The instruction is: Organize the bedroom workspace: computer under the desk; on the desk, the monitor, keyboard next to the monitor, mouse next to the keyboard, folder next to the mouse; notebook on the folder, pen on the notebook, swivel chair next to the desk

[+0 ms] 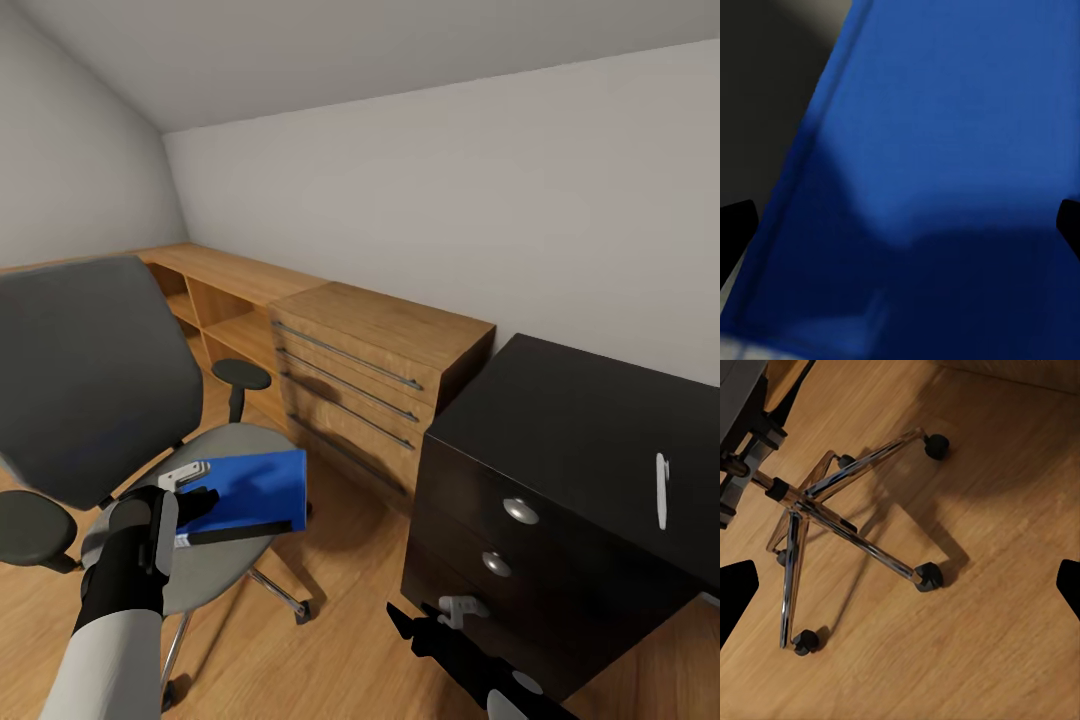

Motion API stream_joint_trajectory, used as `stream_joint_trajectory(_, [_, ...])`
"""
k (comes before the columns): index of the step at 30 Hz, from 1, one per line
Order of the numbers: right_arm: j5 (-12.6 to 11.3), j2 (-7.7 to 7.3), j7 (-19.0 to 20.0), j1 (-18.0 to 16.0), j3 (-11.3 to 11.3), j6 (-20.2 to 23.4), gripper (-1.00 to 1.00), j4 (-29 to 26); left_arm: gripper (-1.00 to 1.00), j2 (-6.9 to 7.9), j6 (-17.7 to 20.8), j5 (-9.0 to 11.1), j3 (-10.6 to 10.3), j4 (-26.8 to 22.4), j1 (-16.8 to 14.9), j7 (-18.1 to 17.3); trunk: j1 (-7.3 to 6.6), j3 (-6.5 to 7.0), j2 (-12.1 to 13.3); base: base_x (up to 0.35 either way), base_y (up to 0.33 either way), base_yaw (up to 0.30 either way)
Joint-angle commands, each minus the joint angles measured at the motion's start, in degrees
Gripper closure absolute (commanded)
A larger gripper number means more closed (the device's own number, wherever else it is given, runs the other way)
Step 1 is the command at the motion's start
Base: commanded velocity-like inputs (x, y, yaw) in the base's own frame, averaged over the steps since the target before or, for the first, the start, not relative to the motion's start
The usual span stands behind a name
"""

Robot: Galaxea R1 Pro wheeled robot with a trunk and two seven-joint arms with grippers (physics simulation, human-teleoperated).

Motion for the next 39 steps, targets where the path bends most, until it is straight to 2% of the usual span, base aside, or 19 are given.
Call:
stream_joint_trajectory(1, [-0.6, -0.07, 0.1, -0.1, 0.4, -0.4, -1.0, 0.0, -1.0, -0.05, 0.2, -0.4, 0.1, -0.1, -0.1, -0.2, -0.01, -0.05, 0.0, 0.0, 0.0, 0.0])
stream_joint_trajectory(27, [-0.6, -0.06, 0.1, -0.1, 0.4, -0.4, -1.0, 0.0, -1.0, -0.09, 0.1, -0.4, 0.0, -0.6, -0.1, -0.3, -0.01, -0.05, 0.0, -0.001, -0.015, 0.0])
stream_joint_trajectory(39, [-0.6, -0.06, 0.1, -0.1, 0.4, -0.4, -1.0, 0.0, -1.0, -0.09, 0.2, -0.3, 0.0, -0.7, -0.1, -0.3, -0.01, -0.05, 0.0, -0.079, -0.05, 0.0])
